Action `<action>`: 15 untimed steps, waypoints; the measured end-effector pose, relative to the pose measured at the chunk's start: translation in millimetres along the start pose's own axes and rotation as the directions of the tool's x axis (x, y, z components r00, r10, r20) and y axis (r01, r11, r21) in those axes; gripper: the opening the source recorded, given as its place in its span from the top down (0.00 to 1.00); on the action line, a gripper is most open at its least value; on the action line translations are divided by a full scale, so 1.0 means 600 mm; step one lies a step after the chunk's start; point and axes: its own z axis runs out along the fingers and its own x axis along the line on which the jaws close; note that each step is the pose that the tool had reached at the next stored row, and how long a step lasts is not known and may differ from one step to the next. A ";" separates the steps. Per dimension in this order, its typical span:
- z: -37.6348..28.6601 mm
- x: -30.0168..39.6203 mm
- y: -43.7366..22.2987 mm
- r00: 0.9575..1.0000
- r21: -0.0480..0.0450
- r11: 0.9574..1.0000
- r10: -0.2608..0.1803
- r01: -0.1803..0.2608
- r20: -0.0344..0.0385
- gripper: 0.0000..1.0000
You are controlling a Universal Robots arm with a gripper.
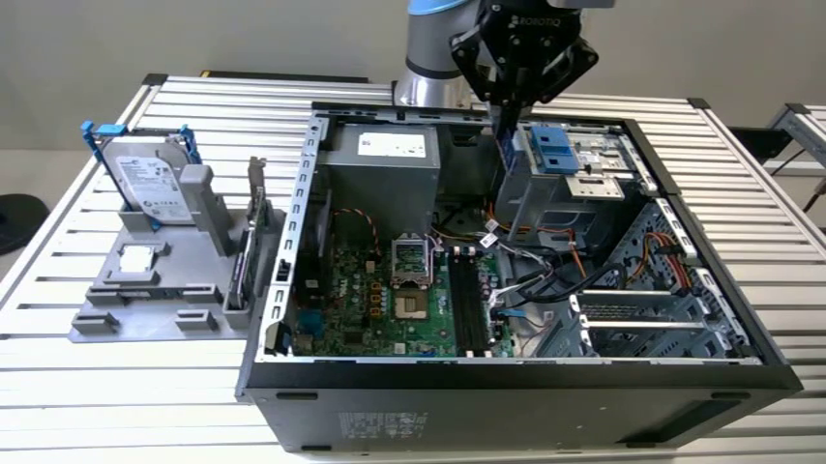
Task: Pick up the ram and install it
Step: 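Insert the ram into the slot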
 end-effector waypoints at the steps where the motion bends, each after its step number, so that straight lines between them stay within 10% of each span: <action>1: 0.000 0.000 0.000 1.000 0.000 1.000 0.007 -0.007 0.000 1.00; 15: 0.014 0.002 -0.001 1.000 -0.002 1.000 0.009 -0.009 0.000 1.00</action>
